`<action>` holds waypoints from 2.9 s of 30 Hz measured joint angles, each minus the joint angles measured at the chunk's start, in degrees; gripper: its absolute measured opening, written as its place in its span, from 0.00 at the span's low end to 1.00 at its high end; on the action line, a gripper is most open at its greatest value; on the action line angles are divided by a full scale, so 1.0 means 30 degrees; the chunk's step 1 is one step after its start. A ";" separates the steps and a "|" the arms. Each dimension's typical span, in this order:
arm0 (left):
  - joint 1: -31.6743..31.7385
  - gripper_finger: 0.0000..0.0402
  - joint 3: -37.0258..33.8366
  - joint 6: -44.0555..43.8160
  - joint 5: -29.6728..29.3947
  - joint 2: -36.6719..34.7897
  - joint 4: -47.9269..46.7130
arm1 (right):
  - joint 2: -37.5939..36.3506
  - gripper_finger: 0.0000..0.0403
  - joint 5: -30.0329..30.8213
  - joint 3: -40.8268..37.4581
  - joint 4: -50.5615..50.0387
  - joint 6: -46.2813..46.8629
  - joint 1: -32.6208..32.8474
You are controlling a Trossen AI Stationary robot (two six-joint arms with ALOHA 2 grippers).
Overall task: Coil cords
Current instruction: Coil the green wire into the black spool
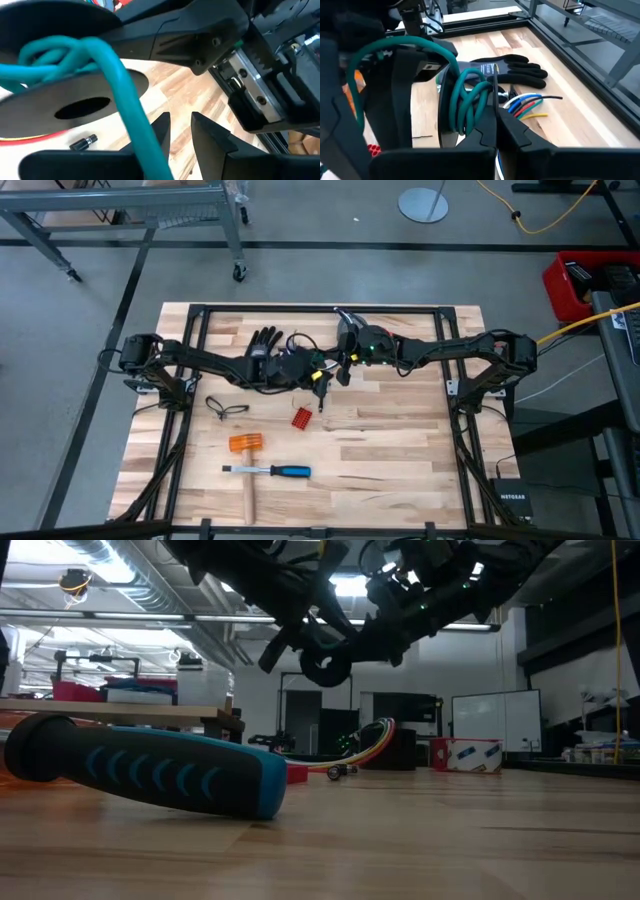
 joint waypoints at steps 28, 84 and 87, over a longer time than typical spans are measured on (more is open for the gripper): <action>-0.1695 0.00 0.0000 -0.0031 -0.3005 0.0000 -0.1137 | 0.0007 0.00 -0.1265 0.0007 0.1208 0.1495 -0.1506; -0.9571 0.00 -0.0007 -0.1457 -1.8943 0.1508 -0.1943 | 0.0007 0.00 -0.8975 0.0034 0.4450 0.3854 -0.6430; -0.9609 0.00 -0.0007 -0.1591 -2.0916 0.1764 -0.2007 | 0.0007 0.00 -0.9819 0.0029 0.4478 0.3854 -0.6383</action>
